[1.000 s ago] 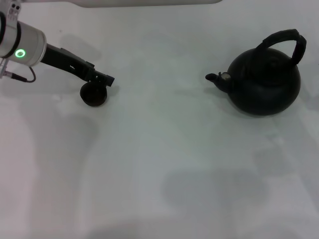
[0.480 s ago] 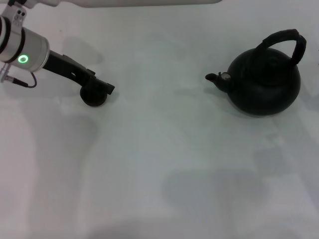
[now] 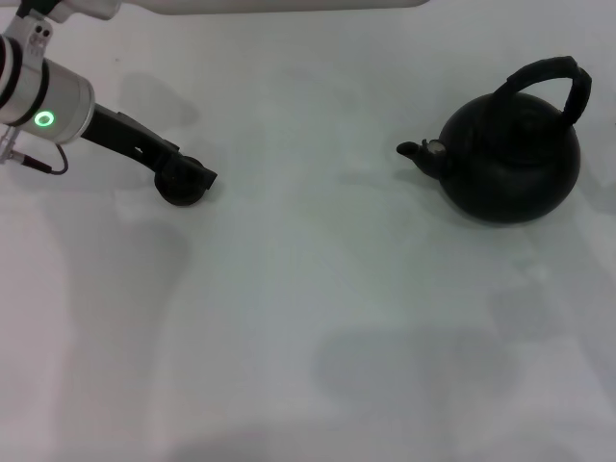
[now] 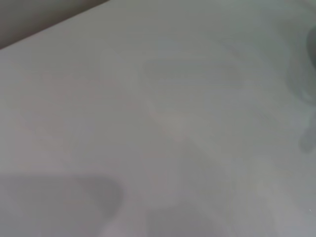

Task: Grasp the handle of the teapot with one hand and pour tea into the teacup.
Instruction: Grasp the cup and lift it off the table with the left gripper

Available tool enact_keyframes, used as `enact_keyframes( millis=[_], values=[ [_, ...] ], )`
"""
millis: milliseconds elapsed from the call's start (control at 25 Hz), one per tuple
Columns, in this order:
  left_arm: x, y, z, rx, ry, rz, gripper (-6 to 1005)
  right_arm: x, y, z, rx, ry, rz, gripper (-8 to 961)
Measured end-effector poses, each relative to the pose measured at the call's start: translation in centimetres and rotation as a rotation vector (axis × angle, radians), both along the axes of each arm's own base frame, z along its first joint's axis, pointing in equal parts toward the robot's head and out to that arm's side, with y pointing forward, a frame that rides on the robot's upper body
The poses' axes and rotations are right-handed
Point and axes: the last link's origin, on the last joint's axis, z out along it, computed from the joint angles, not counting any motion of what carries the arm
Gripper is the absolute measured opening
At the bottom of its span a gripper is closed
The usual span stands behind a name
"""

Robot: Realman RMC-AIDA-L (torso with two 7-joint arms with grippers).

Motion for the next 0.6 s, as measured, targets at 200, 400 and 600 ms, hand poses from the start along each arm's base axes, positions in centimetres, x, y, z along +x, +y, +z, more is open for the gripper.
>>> enact_keyframes(
  millis=[200, 400, 600],
  values=[
    [0.01, 0.0, -0.02, -0.001, 0.001, 0.002, 787, -0.03, -0.03, 0.03, 0.002, 0.001, 0.003, 858],
    [-0.27, -0.16, -0.01, 0.001, 0.002, 0.014, 788, -0.07, -0.03, 0.05, 0.003, 0.002, 0.005, 858],
    [-0.56, -0.35, 0.0, -0.006, 0.016, 0.027, 787, -0.07, -0.03, 0.04, 0.002, 0.002, 0.006, 858]
  ],
)
